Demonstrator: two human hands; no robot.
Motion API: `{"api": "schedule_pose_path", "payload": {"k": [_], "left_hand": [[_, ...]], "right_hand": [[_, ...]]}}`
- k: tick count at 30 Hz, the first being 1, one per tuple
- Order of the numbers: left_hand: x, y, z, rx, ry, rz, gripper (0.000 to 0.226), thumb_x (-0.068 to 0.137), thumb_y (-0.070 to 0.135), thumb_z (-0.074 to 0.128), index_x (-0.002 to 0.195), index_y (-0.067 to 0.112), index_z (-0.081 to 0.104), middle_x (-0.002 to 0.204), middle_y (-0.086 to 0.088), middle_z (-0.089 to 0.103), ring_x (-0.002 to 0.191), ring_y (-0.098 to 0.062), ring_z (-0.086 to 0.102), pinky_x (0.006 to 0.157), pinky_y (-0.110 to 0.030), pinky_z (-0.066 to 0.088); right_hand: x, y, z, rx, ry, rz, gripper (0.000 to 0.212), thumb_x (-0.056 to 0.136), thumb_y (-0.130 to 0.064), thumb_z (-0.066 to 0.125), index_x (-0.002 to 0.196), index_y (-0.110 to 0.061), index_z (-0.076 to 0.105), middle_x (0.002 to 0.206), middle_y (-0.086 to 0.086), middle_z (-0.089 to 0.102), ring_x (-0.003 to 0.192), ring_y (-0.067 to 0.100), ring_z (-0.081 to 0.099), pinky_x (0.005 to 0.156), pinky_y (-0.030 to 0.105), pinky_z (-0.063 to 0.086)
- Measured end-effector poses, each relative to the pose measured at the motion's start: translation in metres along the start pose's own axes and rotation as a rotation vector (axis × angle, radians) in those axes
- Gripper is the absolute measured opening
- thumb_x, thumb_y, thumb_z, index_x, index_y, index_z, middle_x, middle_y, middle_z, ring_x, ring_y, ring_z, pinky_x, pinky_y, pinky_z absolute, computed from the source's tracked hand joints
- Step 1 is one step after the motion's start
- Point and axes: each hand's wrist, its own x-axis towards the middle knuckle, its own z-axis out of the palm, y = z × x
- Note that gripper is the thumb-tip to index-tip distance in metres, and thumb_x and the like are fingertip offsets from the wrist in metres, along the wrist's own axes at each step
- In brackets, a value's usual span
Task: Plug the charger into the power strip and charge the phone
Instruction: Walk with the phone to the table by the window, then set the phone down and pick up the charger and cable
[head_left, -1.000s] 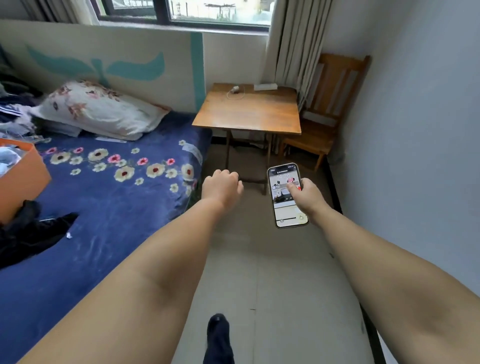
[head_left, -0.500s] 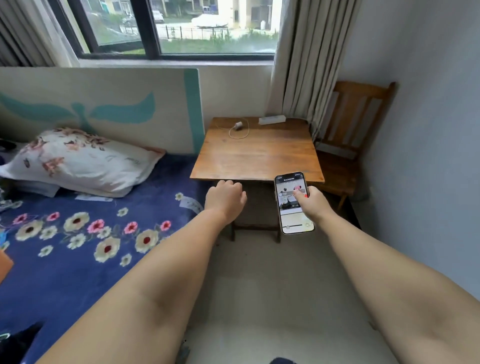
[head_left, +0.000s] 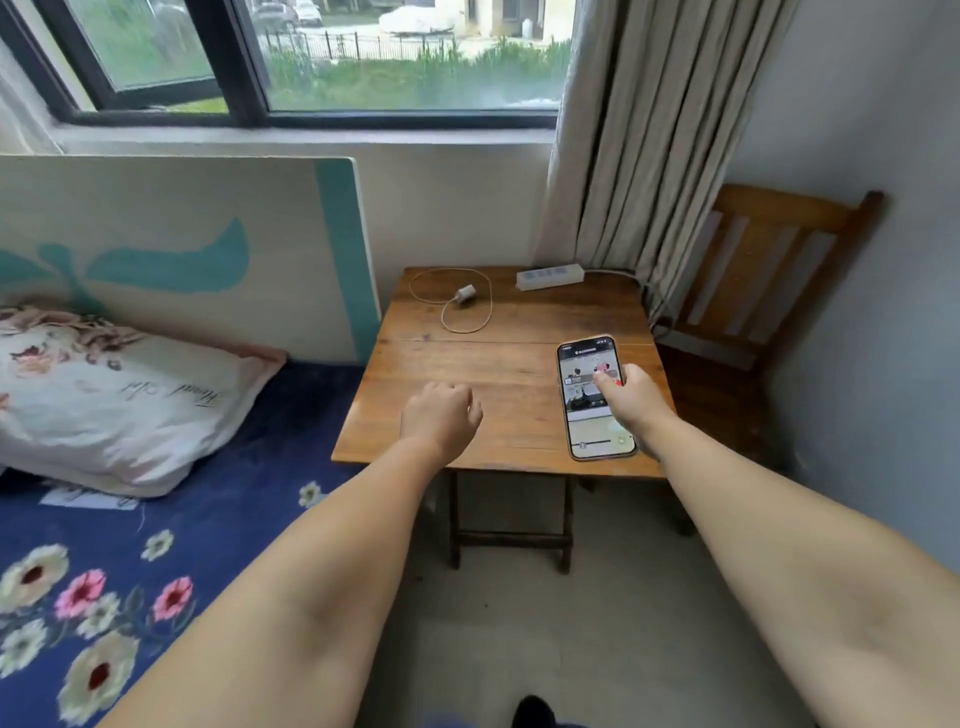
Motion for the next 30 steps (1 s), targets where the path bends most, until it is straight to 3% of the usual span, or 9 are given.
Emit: {"api": "schedule_pose_path", "payload": {"k": [2, 8, 10, 12, 16, 23, 25, 28, 30], "left_hand": [[0.03, -0.003, 0.006, -0.019, 0.0, -0.01, 0.032, 0.093, 0.035, 0.038, 0.102, 0.014, 0.061, 0.104, -0.008, 0.065, 0.098, -0.027, 0.054, 0.079, -0.038, 0.047], [0.141, -0.019, 0.044, -0.031, -0.079, -0.024, 0.03, 0.093, 0.032, 0.039, 0.103, 0.012, 0.059, 0.107, -0.008, 0.064, 0.1, -0.028, 0.053, 0.08, -0.038, 0.049], [0.178, -0.022, 0.06, -0.038, -0.113, -0.006, 0.03, 0.093, 0.031, 0.039, 0.104, 0.013, 0.059, 0.109, -0.008, 0.064, 0.103, -0.028, 0.053, 0.081, -0.038, 0.047], [0.221, -0.023, 0.078, -0.04, -0.137, 0.025, 0.03, 0.093, 0.031, 0.038, 0.104, 0.013, 0.059, 0.11, -0.009, 0.064, 0.103, -0.029, 0.053, 0.082, -0.038, 0.046], [0.294, -0.028, 0.109, -0.056, -0.22, 0.093, 0.031, 0.093, 0.03, 0.038, 0.107, 0.011, 0.059, 0.11, -0.011, 0.062, 0.104, -0.031, 0.052, 0.084, -0.039, 0.046], [0.375, -0.034, 0.197, -0.14, -0.312, 0.108, 0.031, 0.093, 0.025, 0.039, 0.115, 0.01, 0.055, 0.113, -0.012, 0.06, 0.103, -0.032, 0.053, 0.082, -0.044, 0.05], [0.384, -0.037, 0.229, -0.149, -0.316, 0.13, 0.037, 0.092, 0.025, 0.04, 0.125, 0.011, 0.05, 0.124, -0.014, 0.057, 0.113, -0.032, 0.05, 0.092, -0.042, 0.046], [0.388, -0.045, 0.273, -0.105, -0.355, 0.143, 0.049, 0.094, 0.031, 0.037, 0.14, 0.015, 0.034, 0.15, -0.011, 0.035, 0.139, -0.026, 0.028, 0.115, -0.043, 0.022], [0.385, -0.052, 0.292, -0.064, -0.357, 0.155, 0.054, 0.096, 0.036, 0.033, 0.145, 0.017, 0.024, 0.157, -0.008, 0.021, 0.145, -0.023, 0.014, 0.117, -0.044, 0.01]], "right_hand": [[0.032, -0.007, 0.002, -0.021, -0.002, 0.017, 0.023, 0.096, -0.027, 0.046, 0.107, -0.008, 0.05, 0.102, 0.012, 0.059, 0.091, 0.027, 0.059, 0.081, 0.042, 0.053], [0.142, -0.009, 0.022, -0.067, -0.012, 0.061, 0.018, 0.093, -0.026, 0.048, 0.094, -0.008, 0.049, 0.09, 0.009, 0.056, 0.082, 0.026, 0.055, 0.072, 0.037, 0.048], [0.177, -0.006, 0.031, -0.1, -0.01, 0.075, 0.018, 0.094, -0.026, 0.047, 0.092, -0.008, 0.048, 0.083, 0.004, 0.052, 0.073, 0.02, 0.051, 0.059, 0.03, 0.041], [0.22, -0.003, 0.039, -0.114, 0.012, 0.105, 0.019, 0.094, -0.027, 0.047, 0.093, -0.008, 0.048, 0.083, 0.004, 0.05, 0.07, 0.017, 0.048, 0.057, 0.029, 0.036], [0.289, 0.004, 0.054, -0.137, 0.034, 0.196, 0.02, 0.094, -0.029, 0.046, 0.093, -0.009, 0.048, 0.084, 0.004, 0.052, 0.08, 0.022, 0.05, 0.06, 0.031, 0.037], [0.377, 0.043, 0.092, -0.177, 0.026, 0.347, 0.022, 0.096, -0.031, 0.044, 0.101, -0.01, 0.049, 0.096, 0.008, 0.057, 0.087, 0.023, 0.057, 0.07, 0.037, 0.053], [0.394, 0.06, 0.104, -0.223, 0.004, 0.356, 0.023, 0.097, -0.03, 0.043, 0.103, -0.009, 0.048, 0.092, 0.006, 0.055, 0.083, 0.02, 0.054, 0.061, 0.029, 0.045], [0.411, 0.084, 0.119, -0.267, -0.004, 0.353, 0.023, 0.097, -0.029, 0.043, 0.106, -0.009, 0.048, 0.087, 0.001, 0.052, 0.074, 0.013, 0.049, 0.055, 0.022, 0.037], [0.415, 0.094, 0.124, -0.285, -0.009, 0.338, 0.023, 0.098, -0.03, 0.043, 0.109, -0.01, 0.048, 0.09, 0.0, 0.053, 0.076, 0.012, 0.049, 0.054, 0.019, 0.035]]}}
